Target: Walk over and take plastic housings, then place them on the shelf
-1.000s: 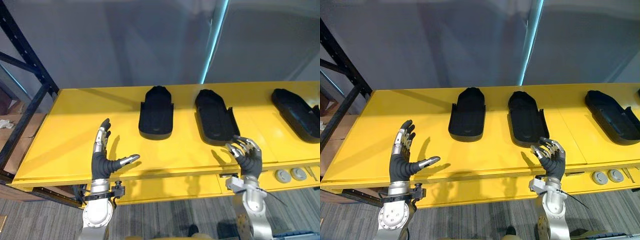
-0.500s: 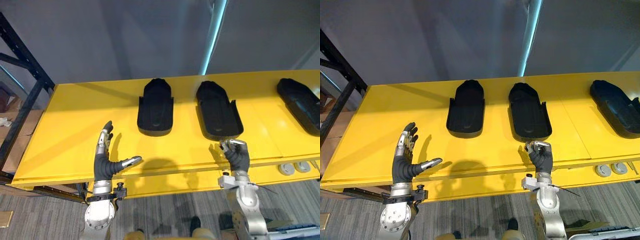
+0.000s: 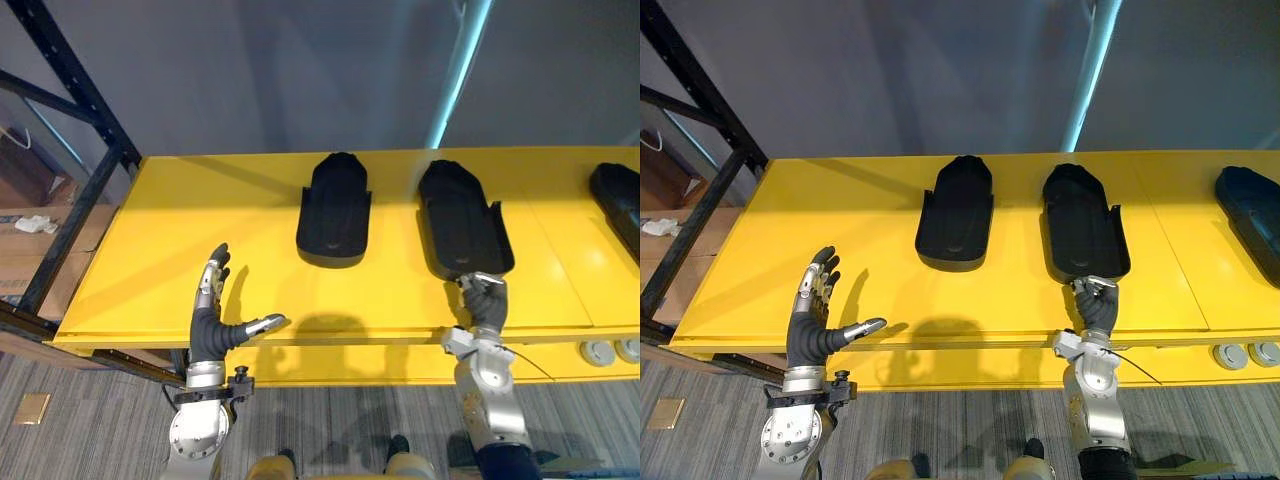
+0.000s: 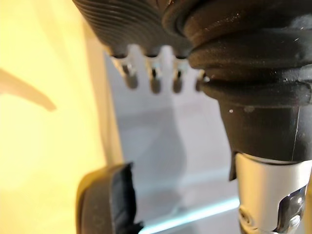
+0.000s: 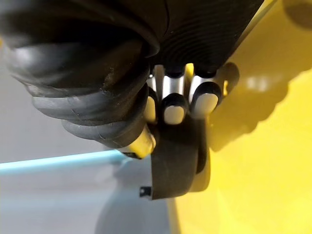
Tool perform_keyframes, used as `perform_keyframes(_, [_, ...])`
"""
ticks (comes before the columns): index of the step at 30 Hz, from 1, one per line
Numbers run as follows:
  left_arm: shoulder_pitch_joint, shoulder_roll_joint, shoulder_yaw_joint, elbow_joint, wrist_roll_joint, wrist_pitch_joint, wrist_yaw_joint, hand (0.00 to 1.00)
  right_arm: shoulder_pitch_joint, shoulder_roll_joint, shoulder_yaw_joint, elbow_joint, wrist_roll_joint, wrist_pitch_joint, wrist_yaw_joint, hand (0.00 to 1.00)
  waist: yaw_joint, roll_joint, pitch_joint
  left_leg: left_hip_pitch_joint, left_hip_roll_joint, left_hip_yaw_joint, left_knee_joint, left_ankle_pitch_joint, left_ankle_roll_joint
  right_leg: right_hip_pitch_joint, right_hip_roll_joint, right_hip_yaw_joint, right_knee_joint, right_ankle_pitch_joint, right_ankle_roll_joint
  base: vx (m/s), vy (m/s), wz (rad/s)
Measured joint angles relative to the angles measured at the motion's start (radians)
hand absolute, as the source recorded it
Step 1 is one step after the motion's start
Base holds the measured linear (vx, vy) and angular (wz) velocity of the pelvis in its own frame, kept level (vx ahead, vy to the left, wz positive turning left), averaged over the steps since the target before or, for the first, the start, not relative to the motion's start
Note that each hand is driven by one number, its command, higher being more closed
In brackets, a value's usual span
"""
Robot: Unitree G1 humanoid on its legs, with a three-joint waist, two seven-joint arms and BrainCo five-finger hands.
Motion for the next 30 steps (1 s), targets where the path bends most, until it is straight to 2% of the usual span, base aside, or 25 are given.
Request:
perform_keyframes(11, [0.005, -0.007, 0.029, 0.0, 0.001, -0.003, -0.01, 0.0, -0.049, -0.002, -0.057, 0.076, -0.017, -0.002, -0.003, 1.0, 0.012, -0.015, 0.015, -0.017, -0.004, -0.028, 0.03, -0.001, 0.0, 0.015, -0.006, -0.025, 0.006, 0.0, 0.0, -0.03, -0.002, 0.07])
perform_keyframes(24, [0.002, -0.007, 0.039, 0.0, 0.001, -0.013, -0.02, 0.0, -0.049, -0.002, -0.056, 0.07, -0.066, -0.002, -0.001, 1.0, 0.013, -0.017, 0.018, -0.035, 0.004, -0.026, 0.063, -0.021, 0.0, 0.013, 0.001, -0.021, 0.003, 0.001, 0.0, 0.0, 0.0, 0.0])
perform_keyframes(26, [0.002, -0.008, 0.039, 0.0, 0.001, -0.016, -0.02, 0.0, -0.035, 0.0, -0.054, 0.019, -0.077, -0.002, -0.001, 1.0, 0.012, -0.016, 0.019, -0.035, 0.004, -0.024, 0.062, -0.022, 0.001, 0.013, 0.002, -0.02, -0.001, 0.002, 0.001, 0.0, 0.0, 0.0])
perform_keyframes(27, [0.002, -0.009, 0.039, 0.0, 0.002, -0.019, -0.019, 0.0, -0.01, 0.004, -0.047, -0.057, -0.079, -0.009, -0.005, 0.0, 0.012, -0.014, 0.02, -0.035, 0.005, -0.023, 0.062, -0.024, 0.001, 0.013, 0.004, -0.019, -0.005, 0.002, 0.002, 0.0, -0.005, -0.05])
perform_keyframes(29, [0.002, -0.015, 0.041, -0.004, 0.003, -0.028, -0.015, 0.0, 0.043, 0.008, -0.02, -0.204, -0.111, -0.065, -0.02, 0.0, 0.011, -0.014, 0.021, -0.034, 0.01, -0.016, 0.061, -0.028, -0.001, 0.011, 0.009, -0.014, -0.01, 0.003, 0.002, 0.02, -0.008, -0.12])
perform_keyframes(30, [0.001, -0.026, 0.046, -0.006, 0.003, -0.042, -0.009, 0.0, 0.073, 0.011, -0.006, -0.309, -0.158, -0.112, -0.024, 0.0, 0.01, -0.014, 0.02, -0.033, 0.015, -0.003, 0.062, -0.032, -0.003, 0.005, 0.014, -0.004, -0.012, 0.003, 0.002, 0.03, -0.003, -0.27])
